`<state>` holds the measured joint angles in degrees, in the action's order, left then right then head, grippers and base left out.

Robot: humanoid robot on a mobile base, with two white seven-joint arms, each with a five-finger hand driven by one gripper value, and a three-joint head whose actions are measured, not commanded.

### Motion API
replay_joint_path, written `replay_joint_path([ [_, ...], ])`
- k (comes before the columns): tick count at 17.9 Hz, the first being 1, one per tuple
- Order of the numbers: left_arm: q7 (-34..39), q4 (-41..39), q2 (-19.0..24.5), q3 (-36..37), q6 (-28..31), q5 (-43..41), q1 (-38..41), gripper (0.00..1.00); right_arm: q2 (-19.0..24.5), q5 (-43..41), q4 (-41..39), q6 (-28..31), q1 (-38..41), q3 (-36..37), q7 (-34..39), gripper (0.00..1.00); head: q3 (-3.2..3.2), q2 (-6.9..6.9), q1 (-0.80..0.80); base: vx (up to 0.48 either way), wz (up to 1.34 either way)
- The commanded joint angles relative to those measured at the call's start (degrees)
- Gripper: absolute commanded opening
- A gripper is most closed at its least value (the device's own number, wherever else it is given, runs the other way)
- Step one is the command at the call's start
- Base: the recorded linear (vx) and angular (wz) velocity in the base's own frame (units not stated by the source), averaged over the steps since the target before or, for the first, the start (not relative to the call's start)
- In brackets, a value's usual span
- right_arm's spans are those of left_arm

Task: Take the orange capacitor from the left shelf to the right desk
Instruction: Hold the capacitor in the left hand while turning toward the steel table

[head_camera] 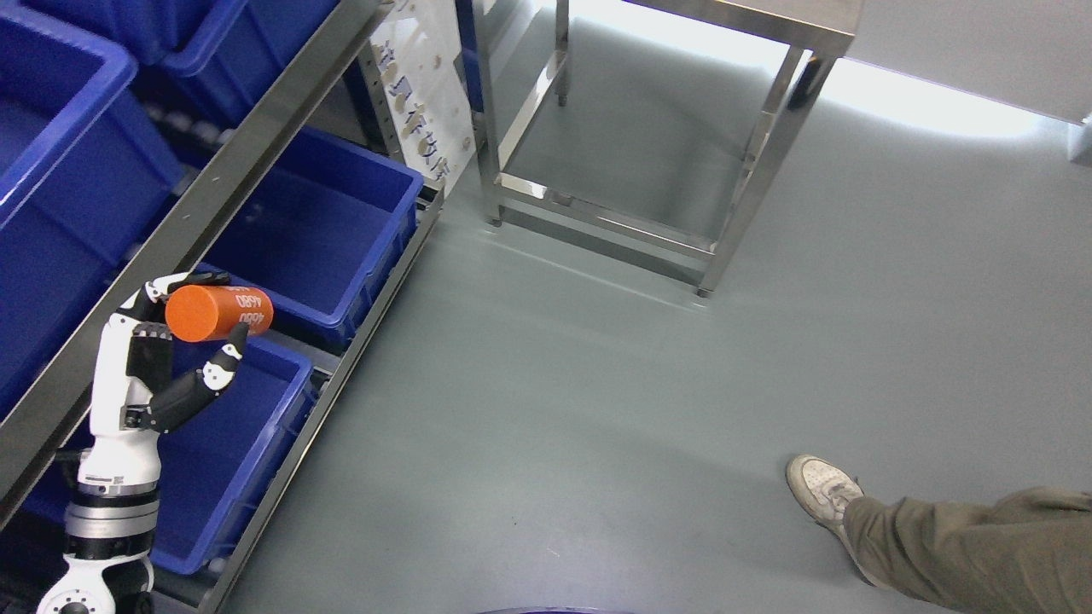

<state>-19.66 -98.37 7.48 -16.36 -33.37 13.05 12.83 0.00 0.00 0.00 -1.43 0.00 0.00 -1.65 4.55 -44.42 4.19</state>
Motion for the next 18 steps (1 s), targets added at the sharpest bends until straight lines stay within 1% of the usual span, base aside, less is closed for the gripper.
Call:
replay_joint_path([
  [1,0.06,0.02,-1.51,14.94,2.34,-0.04,-3.32,0.01,-1.00,0.26,-1.00,0.02,1.14,0.70,-0.02,1.00,0.00,0.00,0.00,0.165,-0.50],
  [3,0.15,0.02,-2.99,17.84,4.01,-0.04,-5.17,0.01,-1.00,0.18,-1.00,0.02,1.14,0.70,-0.02,1.00,-0.02,0.00,0.00,0.171,-0.49],
  [5,0.15,0.02,-4.66,19.08,5.94,-0.04,-7.10,0.01,-1.00,0.26,-1.00,0.02,1.14,0.70,-0.02,1.00,-0.03,0.00,0.00,0.210,-0.45],
  [9,0.15,0.11,-6.34,21.63,8.23,-0.13,-10.18,0.01,-1.00,0.26,-1.00,0.02,1.14,0.70,-0.02,1.00,-0.03,-0.01,0.00,0.272,-0.33],
  [11,0.41,0.55,-6.48,21.55,9.46,-0.13,-11.67,0.01,-1.00,0.26,-1.00,0.02,1.14,0.70,-0.02,1.00,-0.03,-0.01,0.00,0.342,-0.16],
  [18,0.50,0.64,-6.48,21.55,10.25,-0.13,-17.03,0.01,-1.00,0.26,-1.00,0.02,1.14,0.70,-0.02,1.00,-0.03,-0.01,0.00,0.362,-0.10],
])
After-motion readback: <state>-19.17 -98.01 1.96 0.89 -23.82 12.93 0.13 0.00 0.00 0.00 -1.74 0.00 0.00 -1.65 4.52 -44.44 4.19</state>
